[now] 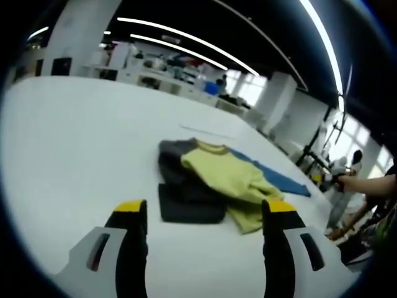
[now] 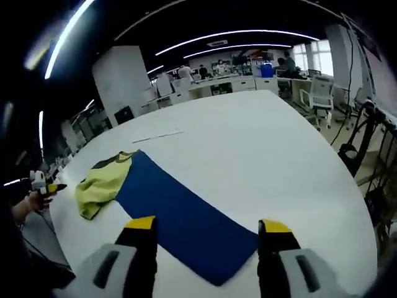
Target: Fold the garment on the visible template until the final outline fits inside the template.
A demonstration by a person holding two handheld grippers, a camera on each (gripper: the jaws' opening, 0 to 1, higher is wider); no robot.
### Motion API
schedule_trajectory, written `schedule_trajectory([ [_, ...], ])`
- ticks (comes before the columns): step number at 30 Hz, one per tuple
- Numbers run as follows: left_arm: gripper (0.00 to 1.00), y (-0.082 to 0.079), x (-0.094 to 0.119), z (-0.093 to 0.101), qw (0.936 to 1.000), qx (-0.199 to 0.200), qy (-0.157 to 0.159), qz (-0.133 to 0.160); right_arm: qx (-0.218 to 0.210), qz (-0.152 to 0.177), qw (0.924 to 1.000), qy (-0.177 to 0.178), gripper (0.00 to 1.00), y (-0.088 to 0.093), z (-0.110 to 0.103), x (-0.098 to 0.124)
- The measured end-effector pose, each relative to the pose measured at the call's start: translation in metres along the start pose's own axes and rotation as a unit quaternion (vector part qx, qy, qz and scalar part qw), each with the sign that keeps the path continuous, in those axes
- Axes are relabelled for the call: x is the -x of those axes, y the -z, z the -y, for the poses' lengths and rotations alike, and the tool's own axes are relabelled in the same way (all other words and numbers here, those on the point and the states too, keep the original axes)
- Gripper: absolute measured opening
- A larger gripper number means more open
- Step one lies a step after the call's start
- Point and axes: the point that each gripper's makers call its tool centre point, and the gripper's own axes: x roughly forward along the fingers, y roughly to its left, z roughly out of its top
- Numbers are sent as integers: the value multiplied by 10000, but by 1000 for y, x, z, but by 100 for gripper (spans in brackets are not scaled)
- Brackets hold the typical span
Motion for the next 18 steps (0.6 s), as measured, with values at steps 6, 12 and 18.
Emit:
schedule_trajectory([
  [6, 72, -1, 1, -1, 10000, -15, 6, 6, 109, 324, 9986, -405, 85, -12, -30, -1],
  [12, 72, -1, 0, 0, 10000, -26, 43, 0, 123, 674, 9955, -657, 95, -26, -51, 1],
  [18, 72, 0, -4, 3, 10000, -24, 94, -5, 139, 801, 9931, -847, 96, -32, -67, 4],
])
